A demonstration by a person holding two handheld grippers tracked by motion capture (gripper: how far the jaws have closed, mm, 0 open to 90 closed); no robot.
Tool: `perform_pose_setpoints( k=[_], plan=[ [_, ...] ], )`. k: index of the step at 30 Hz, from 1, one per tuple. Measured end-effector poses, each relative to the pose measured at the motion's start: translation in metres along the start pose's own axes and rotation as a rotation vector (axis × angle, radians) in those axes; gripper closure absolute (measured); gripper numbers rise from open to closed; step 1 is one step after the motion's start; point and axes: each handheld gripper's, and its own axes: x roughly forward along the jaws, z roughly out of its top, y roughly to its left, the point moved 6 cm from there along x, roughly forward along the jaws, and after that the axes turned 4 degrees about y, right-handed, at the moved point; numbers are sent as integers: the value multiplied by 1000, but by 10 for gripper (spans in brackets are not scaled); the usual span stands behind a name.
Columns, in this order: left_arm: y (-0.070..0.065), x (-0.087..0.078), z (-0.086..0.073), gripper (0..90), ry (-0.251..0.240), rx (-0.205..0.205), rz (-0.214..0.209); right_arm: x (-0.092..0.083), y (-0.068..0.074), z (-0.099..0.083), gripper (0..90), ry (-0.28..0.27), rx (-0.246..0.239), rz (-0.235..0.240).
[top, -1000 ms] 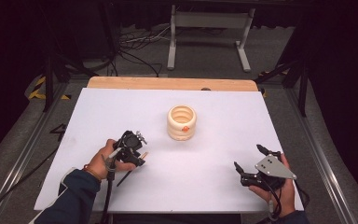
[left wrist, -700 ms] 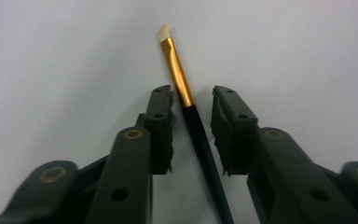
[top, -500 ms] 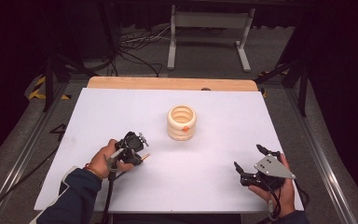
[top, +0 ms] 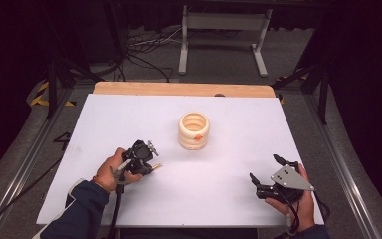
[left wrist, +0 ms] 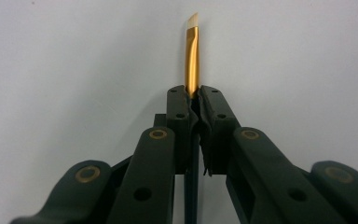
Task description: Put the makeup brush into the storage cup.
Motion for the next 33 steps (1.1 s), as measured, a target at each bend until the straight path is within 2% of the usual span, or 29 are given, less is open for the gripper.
perform_pose_setpoints(
  k=[7, 12, 13, 17, 21, 25, 33],
  plan=[
    [1, -9, 1, 829, -65, 2, -1, -1, -1, 0, 84, -5, 2, -3],
    [1, -18, 2, 829, -115, 8, 13, -1, -2, 1, 83, -9, 4, -7],
    [1, -21, 2, 829, -139, 8, 15, -1, -2, 0, 83, -7, 4, -6],
    [1, -26, 3, 829, -168, 11, 29, -2, -2, 0, 84, -10, 6, -7],
    [-1, -37, 5, 829, -241, 8, 40, -3, -1, 2, 85, -20, -1, -4],
    [-2, -44, 6, 829, -276, 6, 43, -3, -1, 2, 85, -19, -1, -4],
    [-3, -67, 9, 829, -439, 10, 95, -3, -1, 2, 84, -19, 0, -2]
  ],
)
